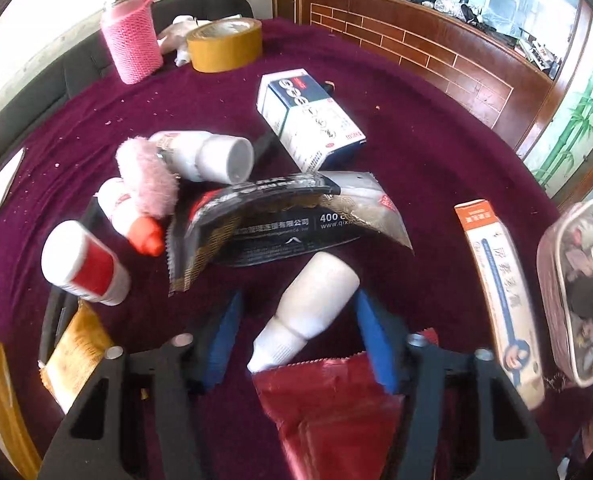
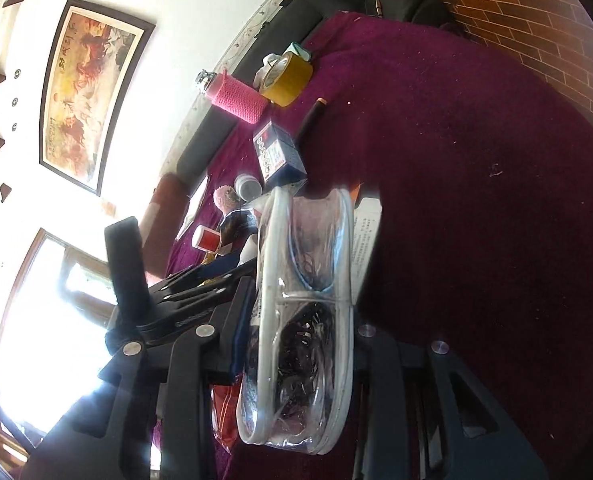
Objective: Organize objects
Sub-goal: 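Grasp the clear cartoon pouch with the right gripper while the left grasps a small white bottle, then carry the pouch and white bottle over the yellow-rimmed tray with both grippers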
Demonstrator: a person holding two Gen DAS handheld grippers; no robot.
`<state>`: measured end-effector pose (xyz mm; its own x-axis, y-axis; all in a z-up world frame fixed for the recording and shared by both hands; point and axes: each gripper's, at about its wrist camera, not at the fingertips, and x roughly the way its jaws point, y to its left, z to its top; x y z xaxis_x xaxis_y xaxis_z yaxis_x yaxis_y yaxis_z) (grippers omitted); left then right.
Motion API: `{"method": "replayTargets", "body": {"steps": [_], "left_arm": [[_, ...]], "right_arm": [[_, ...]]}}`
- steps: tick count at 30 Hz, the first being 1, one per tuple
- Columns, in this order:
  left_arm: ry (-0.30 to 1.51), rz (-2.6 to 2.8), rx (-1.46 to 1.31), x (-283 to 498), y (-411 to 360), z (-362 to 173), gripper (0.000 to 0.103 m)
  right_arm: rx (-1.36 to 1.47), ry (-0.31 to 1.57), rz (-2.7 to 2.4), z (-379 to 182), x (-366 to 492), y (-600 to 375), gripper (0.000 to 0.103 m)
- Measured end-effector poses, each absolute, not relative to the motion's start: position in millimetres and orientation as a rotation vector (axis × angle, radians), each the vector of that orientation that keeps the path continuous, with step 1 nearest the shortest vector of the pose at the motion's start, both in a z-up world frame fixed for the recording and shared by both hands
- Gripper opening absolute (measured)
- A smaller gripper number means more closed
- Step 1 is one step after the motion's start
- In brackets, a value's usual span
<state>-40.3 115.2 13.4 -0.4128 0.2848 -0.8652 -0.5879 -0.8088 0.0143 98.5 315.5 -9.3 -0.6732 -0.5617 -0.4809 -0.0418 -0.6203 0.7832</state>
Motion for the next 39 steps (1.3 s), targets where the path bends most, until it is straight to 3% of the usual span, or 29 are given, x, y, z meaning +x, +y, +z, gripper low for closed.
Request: {"method": "replayTargets", "body": {"steps": [2,3,7,13,25,33,39], "left_arm": [[0.424,2.231,-1.280,-39,119,15,0.027],[0.424,2.229,-1.286,-39,119,16,0.021],[0.365,2.244,-1.260,-34,110,23,0.021],[0.120,2.308,-1.137,-18,56,65,0.021],[-0.215,2.499,-0.972,48,-149,137,0.022],[-0.271,2.574,-1.209,57,-261,110,0.022],[-0.329,2.545,-1.409,10,-281,58,0.022]], "right_arm": [[1.065,-1.154,-2.331,-13,97,313,0.030],[1.061,-1.150,-2.316,-14,96,311,0.030],[1.075,-1.115,-2.318,-12,96,303,0.030],[1.071,-1.058,-2.329,6,96,283,0.030],[1.110,-0.713,-2.184,62,71,132,0.030],[1.193,-0.521,-2.003,60,44,-7,0.030],[1.318,-0.478,-1.954,27,9,-85,0.030]]}}
